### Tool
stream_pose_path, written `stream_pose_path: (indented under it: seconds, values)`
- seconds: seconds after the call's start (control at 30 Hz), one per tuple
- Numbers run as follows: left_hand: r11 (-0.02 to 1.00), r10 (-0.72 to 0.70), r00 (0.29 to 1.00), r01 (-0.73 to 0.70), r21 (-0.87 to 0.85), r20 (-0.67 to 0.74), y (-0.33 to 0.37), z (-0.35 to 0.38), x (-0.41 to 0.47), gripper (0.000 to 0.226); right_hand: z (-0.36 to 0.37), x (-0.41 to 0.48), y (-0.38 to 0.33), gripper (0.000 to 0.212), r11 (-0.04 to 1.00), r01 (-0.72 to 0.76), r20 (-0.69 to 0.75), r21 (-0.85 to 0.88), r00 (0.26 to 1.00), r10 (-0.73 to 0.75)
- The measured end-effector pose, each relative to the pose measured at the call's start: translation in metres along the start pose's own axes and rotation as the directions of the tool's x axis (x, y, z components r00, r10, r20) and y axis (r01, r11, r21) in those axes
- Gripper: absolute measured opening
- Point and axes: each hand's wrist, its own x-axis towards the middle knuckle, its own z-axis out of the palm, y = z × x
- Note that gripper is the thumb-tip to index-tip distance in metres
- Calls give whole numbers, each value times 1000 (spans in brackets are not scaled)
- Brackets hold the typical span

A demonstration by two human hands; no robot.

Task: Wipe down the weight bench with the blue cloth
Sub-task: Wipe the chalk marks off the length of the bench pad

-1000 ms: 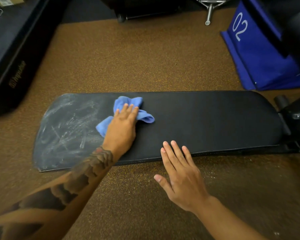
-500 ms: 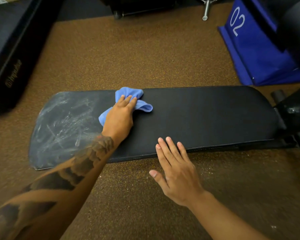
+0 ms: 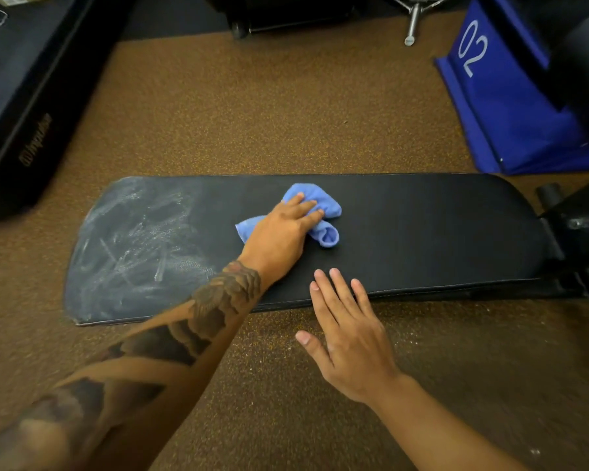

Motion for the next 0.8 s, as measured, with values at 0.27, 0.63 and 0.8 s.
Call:
stream_pose_path:
  seconds: [0.27,0.63,0.8]
  values:
    - [926,-377,918,372,-63,-123,-21,-14,-70,51,0,0,1,66,1000,-4,10,2,1000,4]
    - [919,-340,940,326,-221,-28,52,14,-56,48,6,0,1,68,999,8,-52,35,999,-6]
    - [927,-366,929,359,-111,-49,7,-6,-27,58,5,-1,0,67,1000,2,-40,4,999,-2]
